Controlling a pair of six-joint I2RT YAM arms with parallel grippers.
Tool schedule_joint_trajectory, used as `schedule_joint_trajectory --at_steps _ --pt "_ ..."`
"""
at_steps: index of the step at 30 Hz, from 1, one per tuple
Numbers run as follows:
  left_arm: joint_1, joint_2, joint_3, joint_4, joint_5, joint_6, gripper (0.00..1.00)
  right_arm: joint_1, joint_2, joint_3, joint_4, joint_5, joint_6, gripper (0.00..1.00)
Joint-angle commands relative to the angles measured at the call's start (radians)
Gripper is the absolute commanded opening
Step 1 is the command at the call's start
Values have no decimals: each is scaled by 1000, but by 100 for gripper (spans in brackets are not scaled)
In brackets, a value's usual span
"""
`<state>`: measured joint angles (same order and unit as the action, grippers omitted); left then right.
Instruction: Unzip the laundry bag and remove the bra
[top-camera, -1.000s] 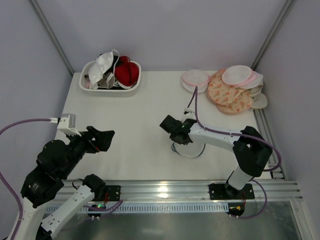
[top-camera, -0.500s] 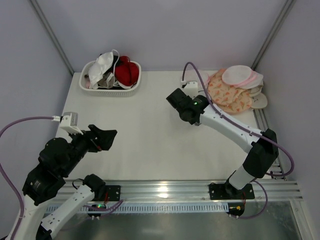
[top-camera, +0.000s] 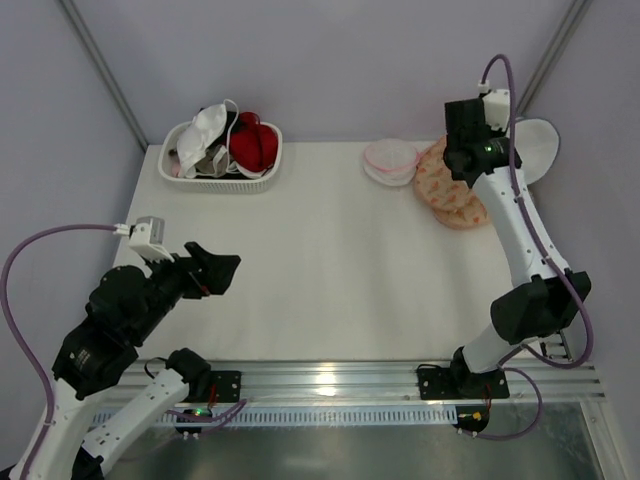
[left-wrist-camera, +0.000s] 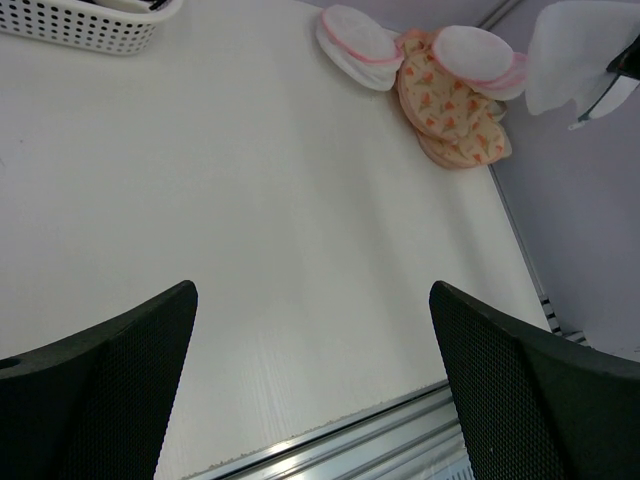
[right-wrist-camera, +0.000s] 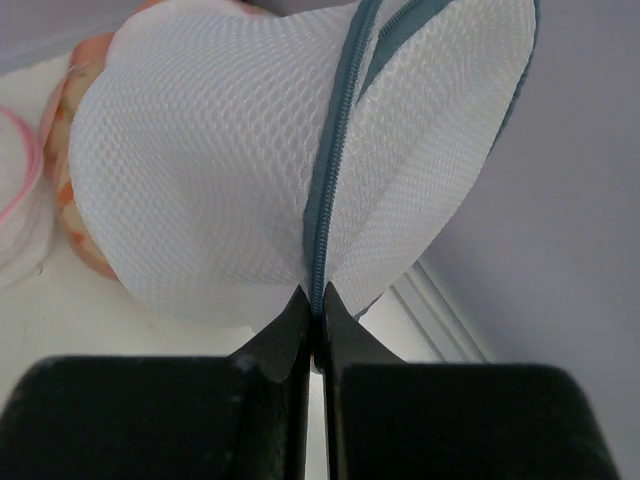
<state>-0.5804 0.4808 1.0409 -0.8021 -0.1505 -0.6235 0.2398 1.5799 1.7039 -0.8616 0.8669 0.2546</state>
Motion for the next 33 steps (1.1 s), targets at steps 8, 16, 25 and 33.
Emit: schedule_joint_trajectory --at_steps 8,16,25,33 --pt "-2 48 -21 80 31 -13 99 -303 106 114 -50 126 44 4" --pt "-2 78 -45 125 71 -19 100 -410 43 -320 120 -37 143 4" --pt "-2 70 -56 153 80 -42 99 -428 241 -251 180 -124 167 4" --pt "-2 67 -78 158 94 -51 100 -413 131 -234 234 -382 86 91"
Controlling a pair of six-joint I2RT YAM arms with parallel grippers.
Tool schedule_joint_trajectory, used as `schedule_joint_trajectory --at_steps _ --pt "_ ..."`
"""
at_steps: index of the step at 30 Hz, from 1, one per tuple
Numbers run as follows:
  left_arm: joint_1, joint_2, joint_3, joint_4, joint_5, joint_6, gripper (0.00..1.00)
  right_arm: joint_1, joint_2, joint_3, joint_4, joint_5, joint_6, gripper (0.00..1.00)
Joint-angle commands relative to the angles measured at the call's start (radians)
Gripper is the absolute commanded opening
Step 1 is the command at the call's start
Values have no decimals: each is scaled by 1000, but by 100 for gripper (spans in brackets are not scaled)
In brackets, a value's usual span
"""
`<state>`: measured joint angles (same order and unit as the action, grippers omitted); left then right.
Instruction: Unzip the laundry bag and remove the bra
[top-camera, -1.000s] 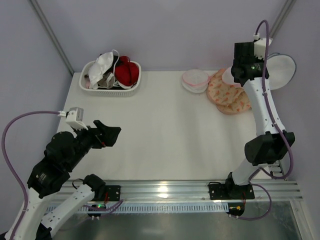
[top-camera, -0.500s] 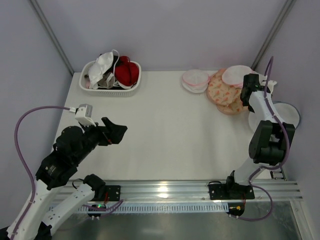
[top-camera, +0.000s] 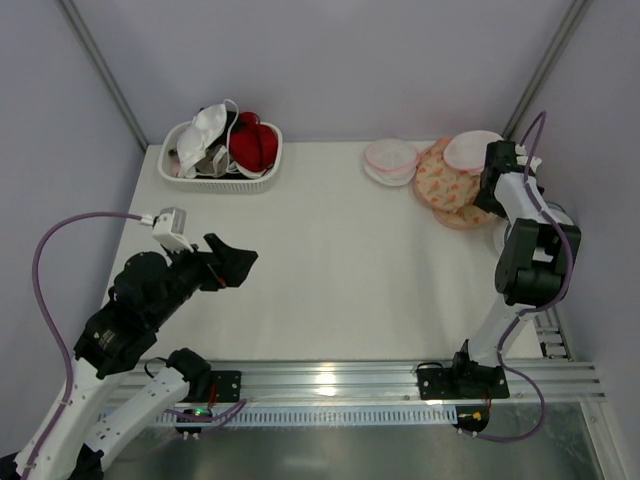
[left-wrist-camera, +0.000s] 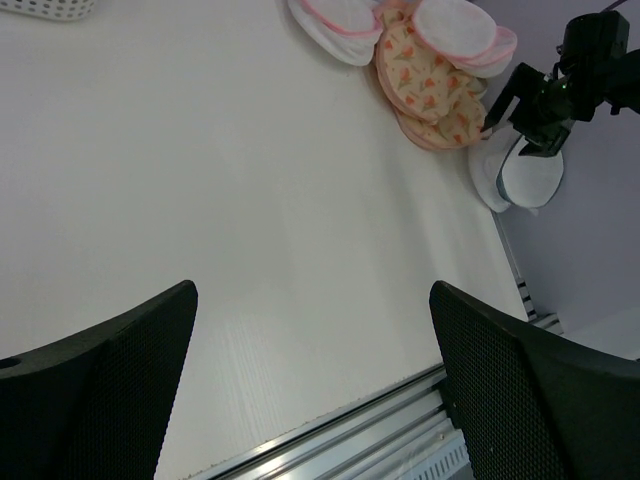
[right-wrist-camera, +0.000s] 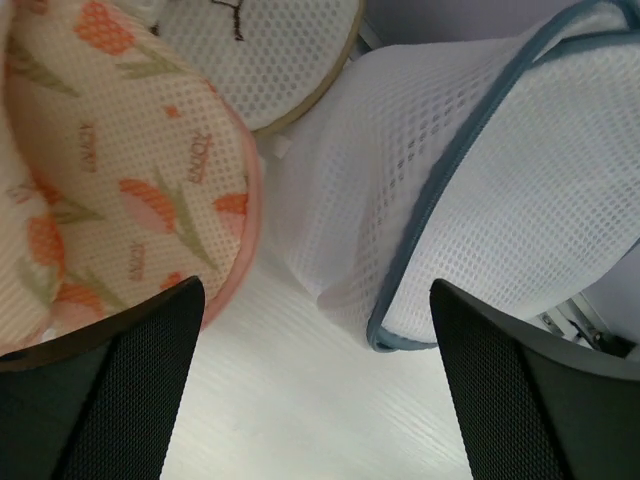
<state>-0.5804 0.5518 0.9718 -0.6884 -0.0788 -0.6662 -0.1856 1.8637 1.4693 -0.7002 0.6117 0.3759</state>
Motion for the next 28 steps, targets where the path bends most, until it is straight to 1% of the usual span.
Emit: schedule_joint_trajectory --at_steps 1,3,4,5,6,7,9,10,11,12,13,14,15,16,17,18,19,21,23,25,28 --pt "-1 -3 -8 52 25 -9 99 24 -205 -29 99 -144 -40 99" --pt "-2 -4 -10 61 27 -6 99 78 -309 -91 146 -176 -64 99" --pt "-2 -6 -8 64 31 -6 100 98 -401 -102 153 -194 -77 99" --pt "-2 -3 -10 76 36 -3 99 119 -440 -112 151 -213 -86 100" --pt "-2 -4 -7 82 36 4 99 168 -477 -113 137 -233 -97 99" --pt "-1 -6 -7 87 39 4 100 185 -550 -119 131 -281 -103 99" --pt "-2 -9 -10 110 37 11 99 292 -613 -133 97 -331 -101 100" --pt "-2 -9 -10 115 31 14 100 319 -647 -147 97 -442 -88 99" --pt "-2 -7 -10 122 18 16 99 349 -716 -191 120 -508 -83 99" --pt "-2 2 -8 119 13 22 99 417 -757 -225 151 -577 -84 99" --pt "-2 10 -4 113 5 27 100 460 -796 -266 186 -702 -91 100" --pt "-1 20 7 92 -22 27 99 504 -861 -323 220 -725 -88 99" --pt "-2 43 13 78 -32 25 99 547 -888 -346 228 -736 -75 99" --pt "-2 57 19 61 -33 19 99 616 -905 -368 235 -750 -54 99" --pt "-2 69 24 53 -32 20 99 650 -922 -392 225 -786 -45 99" --pt "-2 83 24 46 -29 20 99 684 -928 -400 214 -782 -35 99" --pt "-2 101 21 44 -26 17 100 759 -934 -411 203 -764 -25 99" --pt "-1 117 5 49 -26 10 100 836 -951 -435 177 -695 -11 99" --pt "-1 128 -8 56 -22 -9 99 903 -966 -473 169 -658 7 99" --pt "-2 131 -19 64 -10 -18 99 916 -994 -506 172 -662 46 99" --pt "-2 126 -13 58 -27 -13 100 919 -1055 -602 211 -673 90 100"
